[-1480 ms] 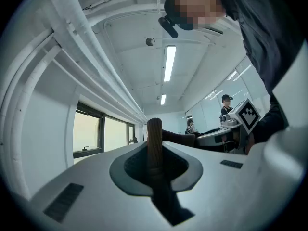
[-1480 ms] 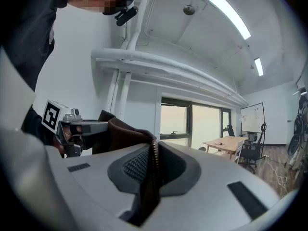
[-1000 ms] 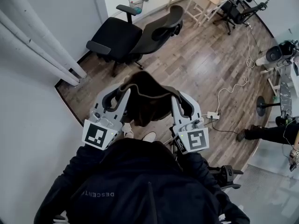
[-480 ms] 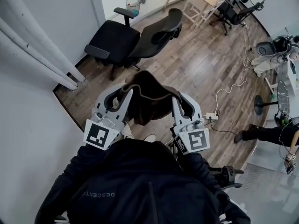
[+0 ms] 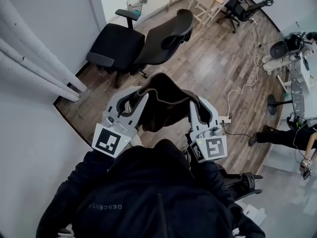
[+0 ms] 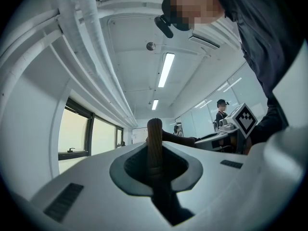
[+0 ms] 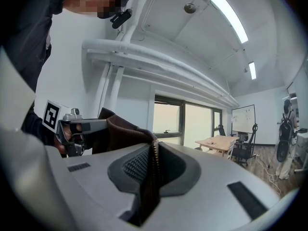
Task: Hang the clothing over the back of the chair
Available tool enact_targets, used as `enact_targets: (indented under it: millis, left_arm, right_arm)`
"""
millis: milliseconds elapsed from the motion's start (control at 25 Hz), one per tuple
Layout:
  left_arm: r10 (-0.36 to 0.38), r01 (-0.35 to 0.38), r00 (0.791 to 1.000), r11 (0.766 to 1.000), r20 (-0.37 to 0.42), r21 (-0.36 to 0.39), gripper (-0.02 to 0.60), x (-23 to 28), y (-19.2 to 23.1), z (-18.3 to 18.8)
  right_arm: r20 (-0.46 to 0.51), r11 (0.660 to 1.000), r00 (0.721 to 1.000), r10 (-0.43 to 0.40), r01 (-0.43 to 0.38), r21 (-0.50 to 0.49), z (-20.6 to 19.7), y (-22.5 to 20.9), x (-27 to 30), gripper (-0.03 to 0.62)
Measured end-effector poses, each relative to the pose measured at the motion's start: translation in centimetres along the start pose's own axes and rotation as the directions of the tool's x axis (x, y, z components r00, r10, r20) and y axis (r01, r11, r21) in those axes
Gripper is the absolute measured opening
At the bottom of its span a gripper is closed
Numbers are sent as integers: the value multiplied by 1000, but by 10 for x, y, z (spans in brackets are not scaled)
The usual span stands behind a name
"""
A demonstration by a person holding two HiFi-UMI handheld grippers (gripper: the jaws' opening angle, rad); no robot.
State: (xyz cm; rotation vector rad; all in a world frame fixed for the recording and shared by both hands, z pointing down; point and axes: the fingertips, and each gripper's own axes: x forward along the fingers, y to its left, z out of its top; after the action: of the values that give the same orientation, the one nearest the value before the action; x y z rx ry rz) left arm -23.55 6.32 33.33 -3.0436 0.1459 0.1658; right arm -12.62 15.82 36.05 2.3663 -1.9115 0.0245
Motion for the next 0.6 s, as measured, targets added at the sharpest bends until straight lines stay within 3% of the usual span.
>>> enact_targets:
  millis: [280, 600]
  left_arm:
    - [-33, 33, 999, 999, -3, 1, 51, 29, 8, -1]
    - [-23, 23, 1000, 1000, -13, -2, 51, 80, 12, -10]
  right_arm:
    - [-5, 999, 1000, -31, 31, 9, -1, -26, 14, 43]
    - [3, 999, 1000, 4, -4, 40, -7, -80, 45, 43]
